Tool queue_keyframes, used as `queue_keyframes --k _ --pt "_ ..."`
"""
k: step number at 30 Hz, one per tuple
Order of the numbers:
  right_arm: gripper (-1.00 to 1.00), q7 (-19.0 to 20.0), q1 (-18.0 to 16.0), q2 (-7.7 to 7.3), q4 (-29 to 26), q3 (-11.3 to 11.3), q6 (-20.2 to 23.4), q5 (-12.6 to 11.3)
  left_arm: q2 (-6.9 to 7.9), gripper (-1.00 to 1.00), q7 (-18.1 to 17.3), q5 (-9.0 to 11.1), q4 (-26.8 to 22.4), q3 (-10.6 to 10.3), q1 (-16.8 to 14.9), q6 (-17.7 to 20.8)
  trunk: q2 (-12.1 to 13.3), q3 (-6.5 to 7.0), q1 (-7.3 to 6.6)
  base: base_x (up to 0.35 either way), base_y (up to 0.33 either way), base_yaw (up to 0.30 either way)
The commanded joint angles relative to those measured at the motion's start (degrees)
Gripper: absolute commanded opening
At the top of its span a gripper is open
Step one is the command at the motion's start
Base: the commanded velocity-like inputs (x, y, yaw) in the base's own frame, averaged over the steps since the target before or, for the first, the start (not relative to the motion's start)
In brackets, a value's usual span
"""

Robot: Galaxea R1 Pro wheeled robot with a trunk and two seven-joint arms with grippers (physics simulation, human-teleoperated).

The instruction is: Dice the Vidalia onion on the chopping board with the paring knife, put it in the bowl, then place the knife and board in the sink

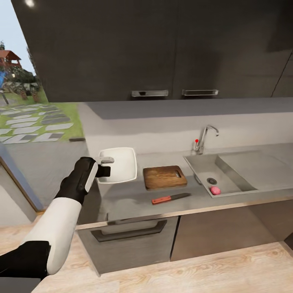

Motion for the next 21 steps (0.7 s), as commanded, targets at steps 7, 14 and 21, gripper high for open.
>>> queue_keyframes --k 7,14,21 --pt "1.00 0.5 0.0 -0.11 0.1 0.5 -0.2 -0.3 -0.04 -1.00 0.1 0.2 1.2 0.1 0.0 0.1 -0.1 -0.12 0.03 0.000 0.300 0.000" --pt "1.00 0.7 0.0 -0.08 0.1 0.6 -0.2 -0.3 -0.04 -1.00 0.2 0.2 2.2 0.1 0.0 0.0 -0.1 -0.12 0.03 0.000 0.297 0.000" --pt "1.00 0.7 0.0 -0.09 0.1 0.6 -0.2 -0.3 -0.04 -1.00 0.2 0.1 3.8 0.1 0.0 -0.1 -0.1 -0.12 0.03 0.000 0.112 0.000"
